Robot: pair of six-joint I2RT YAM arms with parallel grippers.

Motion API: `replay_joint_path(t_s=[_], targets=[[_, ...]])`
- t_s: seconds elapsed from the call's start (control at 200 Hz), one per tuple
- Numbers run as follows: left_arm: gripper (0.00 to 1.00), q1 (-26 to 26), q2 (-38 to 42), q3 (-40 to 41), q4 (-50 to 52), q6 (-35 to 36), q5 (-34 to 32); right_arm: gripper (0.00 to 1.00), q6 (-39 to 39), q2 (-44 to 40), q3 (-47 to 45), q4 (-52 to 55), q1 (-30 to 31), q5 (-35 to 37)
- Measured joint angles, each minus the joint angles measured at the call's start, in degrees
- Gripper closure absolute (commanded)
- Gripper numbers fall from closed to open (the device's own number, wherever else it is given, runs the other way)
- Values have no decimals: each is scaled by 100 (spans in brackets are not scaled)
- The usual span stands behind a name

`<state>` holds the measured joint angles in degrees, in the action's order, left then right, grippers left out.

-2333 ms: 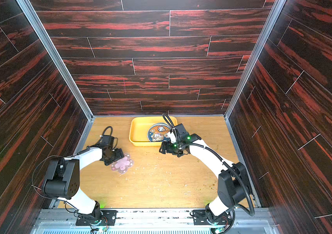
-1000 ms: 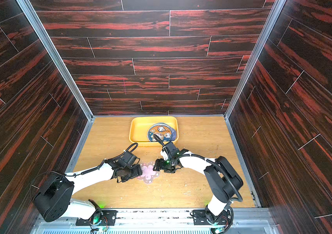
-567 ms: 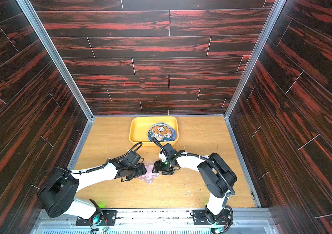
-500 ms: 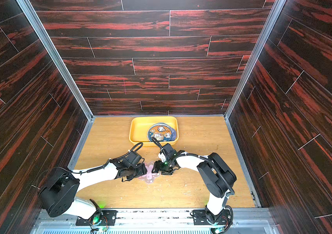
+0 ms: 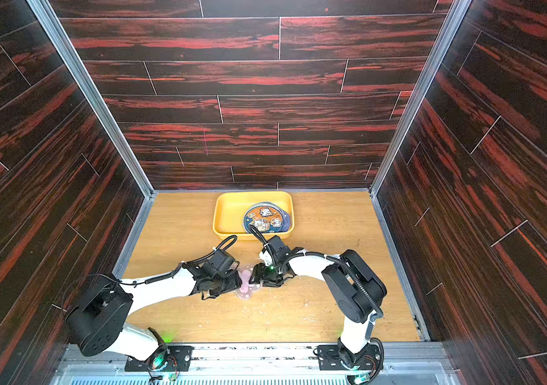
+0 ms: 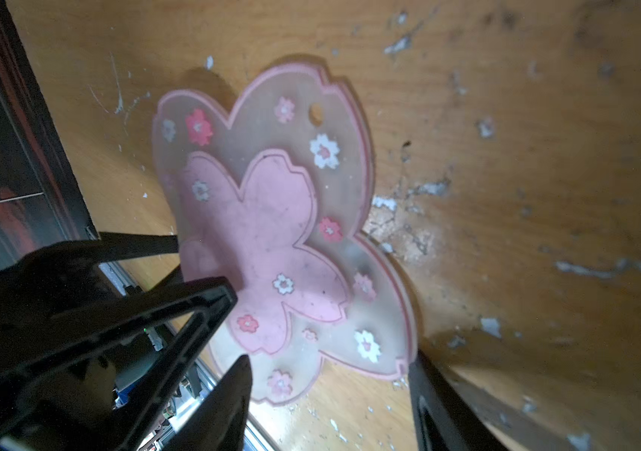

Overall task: Put the coasters into the storage box
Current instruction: Pick up the coaster from the center of the board.

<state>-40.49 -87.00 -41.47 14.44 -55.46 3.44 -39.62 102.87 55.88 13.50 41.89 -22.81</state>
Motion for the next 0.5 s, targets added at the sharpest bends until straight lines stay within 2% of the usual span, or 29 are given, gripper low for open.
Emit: replay_joint_path(t_s=[0.25,0.371,0.501], targets=[[77,-26,-35,13,74,-72,68,36,-31,0,-33,-70,2,-13],[91,-46,-26,0,192,-111,76,33,-59,-76,-151,-203,-9,-17],[98,-46,39,-136,450,-59,68,28,-85,-330,-413,-254,-90,-17]])
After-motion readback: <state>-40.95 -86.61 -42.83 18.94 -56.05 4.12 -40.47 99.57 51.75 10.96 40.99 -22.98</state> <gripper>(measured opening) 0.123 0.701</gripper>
